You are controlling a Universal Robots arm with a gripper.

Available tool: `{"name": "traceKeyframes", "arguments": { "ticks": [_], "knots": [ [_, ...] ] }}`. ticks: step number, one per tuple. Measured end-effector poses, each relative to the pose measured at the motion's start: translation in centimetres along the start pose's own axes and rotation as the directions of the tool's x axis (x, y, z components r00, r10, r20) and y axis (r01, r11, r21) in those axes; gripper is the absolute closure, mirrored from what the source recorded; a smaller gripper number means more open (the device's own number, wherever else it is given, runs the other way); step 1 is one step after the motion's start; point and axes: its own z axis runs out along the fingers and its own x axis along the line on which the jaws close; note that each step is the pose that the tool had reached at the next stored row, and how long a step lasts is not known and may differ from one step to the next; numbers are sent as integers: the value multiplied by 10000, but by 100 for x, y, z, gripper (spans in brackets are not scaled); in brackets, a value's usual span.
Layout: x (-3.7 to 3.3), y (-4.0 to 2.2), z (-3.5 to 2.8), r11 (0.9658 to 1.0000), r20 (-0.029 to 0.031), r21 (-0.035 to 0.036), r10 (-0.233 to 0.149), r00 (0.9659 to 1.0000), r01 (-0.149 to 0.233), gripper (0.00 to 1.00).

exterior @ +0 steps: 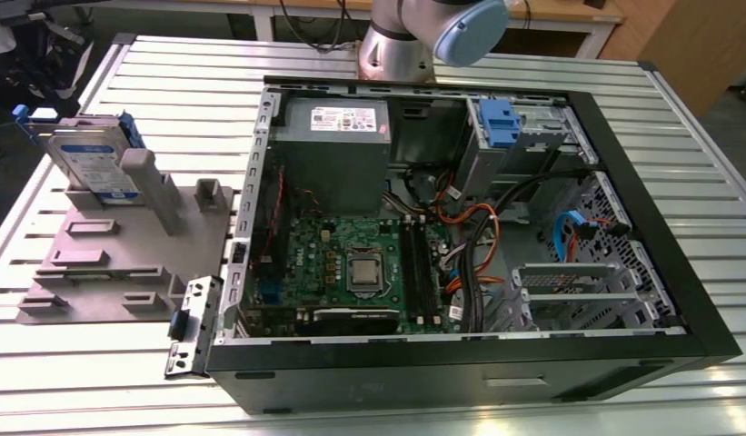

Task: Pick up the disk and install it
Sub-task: 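Pick up the disk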

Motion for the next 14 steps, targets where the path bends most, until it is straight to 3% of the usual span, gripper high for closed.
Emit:
{"name": "traceKeyframes", "arguments": {
  "ticks": [10, 14],
  "knots": [
    [0, 0, 1, 10000, 0, 0, -5, 10000, 5, 89],
    [1, 0, 2, 9997, -9, -8, -264, 9997, 264, 89]
  ]
}}
